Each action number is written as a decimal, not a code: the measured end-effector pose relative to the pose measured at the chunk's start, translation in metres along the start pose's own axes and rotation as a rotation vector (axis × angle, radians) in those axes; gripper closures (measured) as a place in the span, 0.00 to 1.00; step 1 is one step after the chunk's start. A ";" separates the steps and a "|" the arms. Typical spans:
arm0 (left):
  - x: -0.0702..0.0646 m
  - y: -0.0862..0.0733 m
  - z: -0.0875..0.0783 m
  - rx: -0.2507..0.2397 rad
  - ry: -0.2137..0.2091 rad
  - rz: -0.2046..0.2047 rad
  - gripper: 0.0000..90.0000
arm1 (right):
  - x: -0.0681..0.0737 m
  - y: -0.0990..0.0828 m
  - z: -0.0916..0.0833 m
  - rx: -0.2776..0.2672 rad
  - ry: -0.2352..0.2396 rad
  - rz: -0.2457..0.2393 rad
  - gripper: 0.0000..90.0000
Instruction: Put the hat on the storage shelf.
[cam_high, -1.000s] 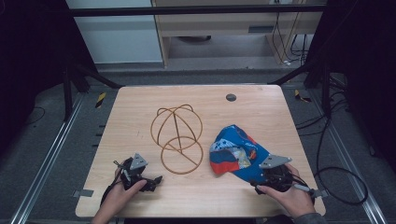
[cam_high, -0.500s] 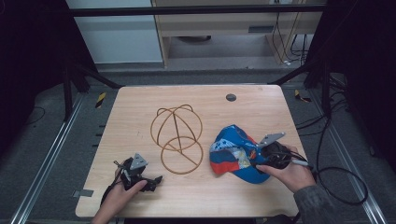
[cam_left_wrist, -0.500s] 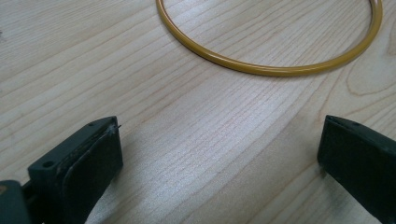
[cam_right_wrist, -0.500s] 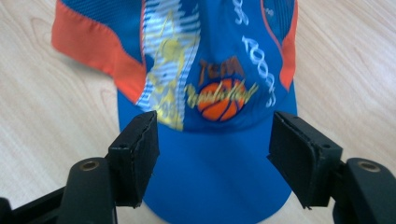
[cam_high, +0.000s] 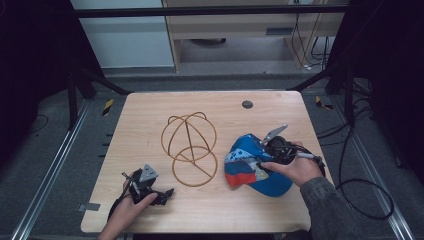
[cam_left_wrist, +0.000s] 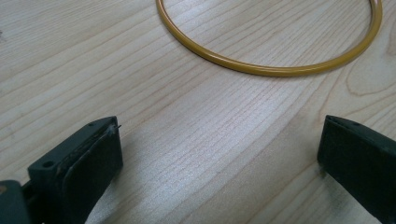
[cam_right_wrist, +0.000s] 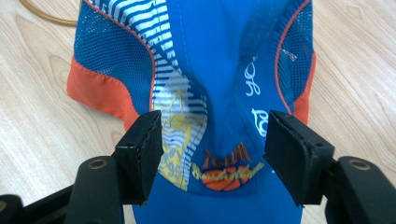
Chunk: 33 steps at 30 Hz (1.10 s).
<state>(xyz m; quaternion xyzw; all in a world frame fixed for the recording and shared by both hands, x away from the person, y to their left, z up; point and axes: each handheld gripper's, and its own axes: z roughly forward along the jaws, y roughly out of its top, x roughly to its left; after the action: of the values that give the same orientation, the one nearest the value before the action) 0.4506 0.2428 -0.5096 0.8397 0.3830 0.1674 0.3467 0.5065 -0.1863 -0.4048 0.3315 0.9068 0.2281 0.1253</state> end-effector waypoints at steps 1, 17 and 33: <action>0.000 0.000 0.000 0.001 0.001 0.000 0.00 | 0.000 0.002 0.002 0.004 0.002 0.001 0.43; 0.000 0.000 0.000 0.000 0.000 0.000 0.00 | -0.005 0.008 0.017 0.030 0.042 0.009 0.67; 0.000 0.000 0.000 -0.001 0.000 0.000 0.00 | -0.012 0.007 0.006 0.007 0.097 0.026 1.00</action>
<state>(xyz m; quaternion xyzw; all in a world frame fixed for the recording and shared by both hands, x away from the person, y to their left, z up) 0.4503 0.2425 -0.5096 0.8396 0.3829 0.1674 0.3470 0.5216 -0.1875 -0.4054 0.3321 0.9083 0.2426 0.0770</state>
